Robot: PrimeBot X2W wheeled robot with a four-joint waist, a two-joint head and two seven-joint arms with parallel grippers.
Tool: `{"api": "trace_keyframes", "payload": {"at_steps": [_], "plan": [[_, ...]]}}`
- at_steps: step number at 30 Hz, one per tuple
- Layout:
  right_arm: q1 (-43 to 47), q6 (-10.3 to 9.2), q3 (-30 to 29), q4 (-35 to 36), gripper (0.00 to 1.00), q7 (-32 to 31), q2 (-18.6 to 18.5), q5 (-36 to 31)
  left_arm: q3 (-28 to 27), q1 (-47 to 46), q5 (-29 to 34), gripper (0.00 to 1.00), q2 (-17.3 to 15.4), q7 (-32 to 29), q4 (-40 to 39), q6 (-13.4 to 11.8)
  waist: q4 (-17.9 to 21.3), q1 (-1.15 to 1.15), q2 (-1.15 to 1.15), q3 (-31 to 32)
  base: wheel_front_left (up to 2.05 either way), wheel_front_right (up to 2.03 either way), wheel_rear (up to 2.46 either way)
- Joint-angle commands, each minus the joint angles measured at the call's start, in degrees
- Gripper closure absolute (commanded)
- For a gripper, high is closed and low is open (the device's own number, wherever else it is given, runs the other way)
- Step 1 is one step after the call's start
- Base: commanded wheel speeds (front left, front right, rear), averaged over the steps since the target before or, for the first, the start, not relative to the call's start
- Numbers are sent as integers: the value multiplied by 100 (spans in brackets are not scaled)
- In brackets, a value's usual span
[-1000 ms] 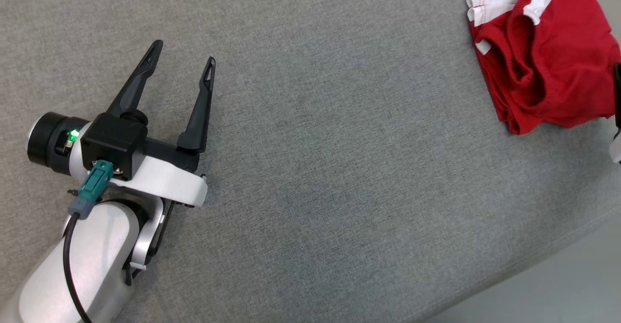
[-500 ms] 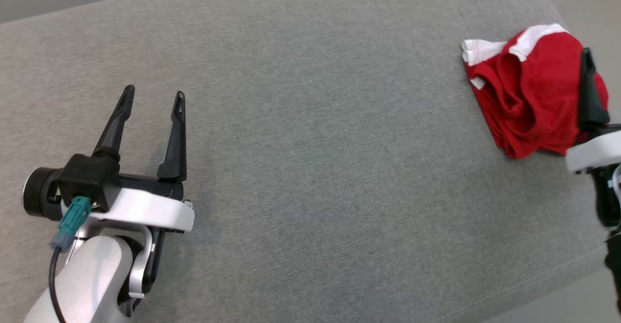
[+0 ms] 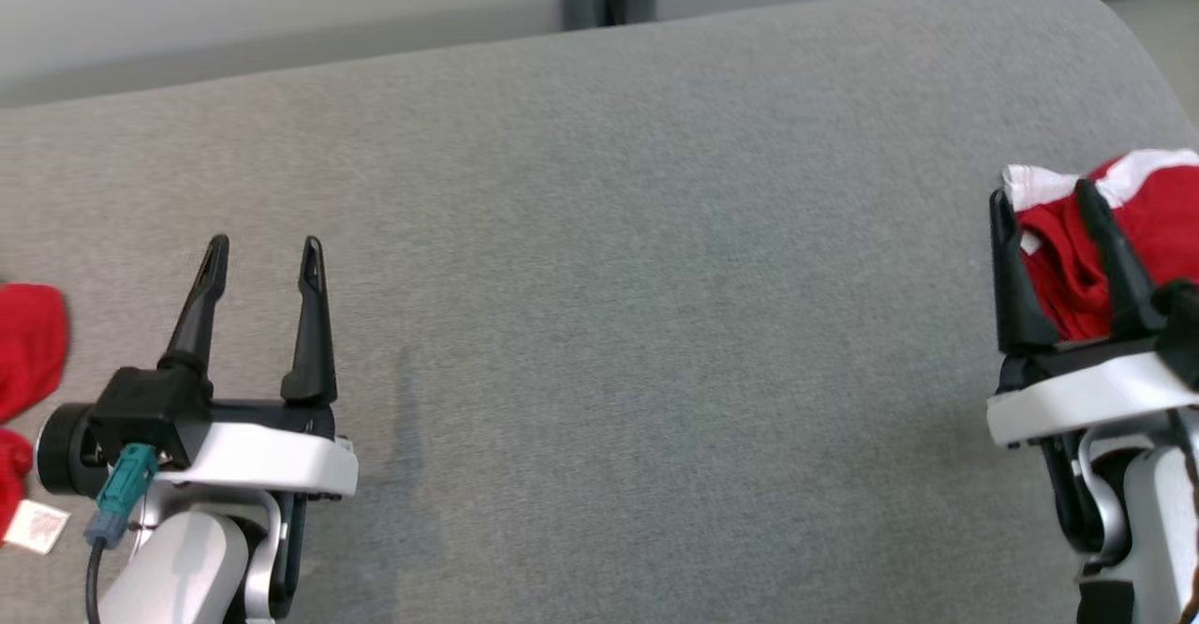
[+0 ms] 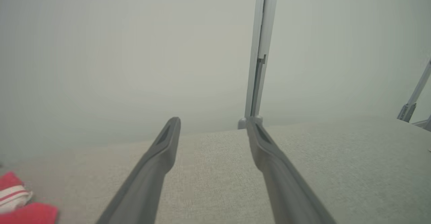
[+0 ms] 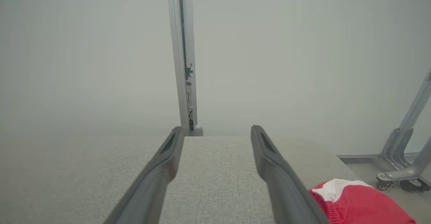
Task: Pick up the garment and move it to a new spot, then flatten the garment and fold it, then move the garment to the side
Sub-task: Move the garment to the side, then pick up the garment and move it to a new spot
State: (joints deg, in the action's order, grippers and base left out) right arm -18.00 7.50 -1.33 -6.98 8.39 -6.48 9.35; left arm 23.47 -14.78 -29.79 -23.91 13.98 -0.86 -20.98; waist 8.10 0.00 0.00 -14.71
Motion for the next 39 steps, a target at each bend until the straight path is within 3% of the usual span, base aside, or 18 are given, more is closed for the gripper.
{"api": "trace_keyframes", "payload": {"at_steps": [1, 5, 21, 39], "plan": [[174, -1, 3, 101, 0, -98, 7, -54, -18, 106, -7, 0, 16, 27, 21, 6, -241, 0, 0, 243, 0, 0, 0], [487, -1, 57, 287, 0, -265, 89, -55, -24, 288, -58, 0, 18, 66, 122, 76, -415, 0, 0, 495, 0, 0, 0], [1336, -1, 58, 482, 0, -700, 212, -99, 0, 1074, -110, 0, -155, -8, 227, -41, -631, 0, 0, 1319, 0, 0, 0], [1593, -1, -110, 722, 0, -819, 318, -104, 83, 1161, -144, 0, -249, -233, 67, -151, -649, 0, 0, 1329, 0, 0, 0]]}}
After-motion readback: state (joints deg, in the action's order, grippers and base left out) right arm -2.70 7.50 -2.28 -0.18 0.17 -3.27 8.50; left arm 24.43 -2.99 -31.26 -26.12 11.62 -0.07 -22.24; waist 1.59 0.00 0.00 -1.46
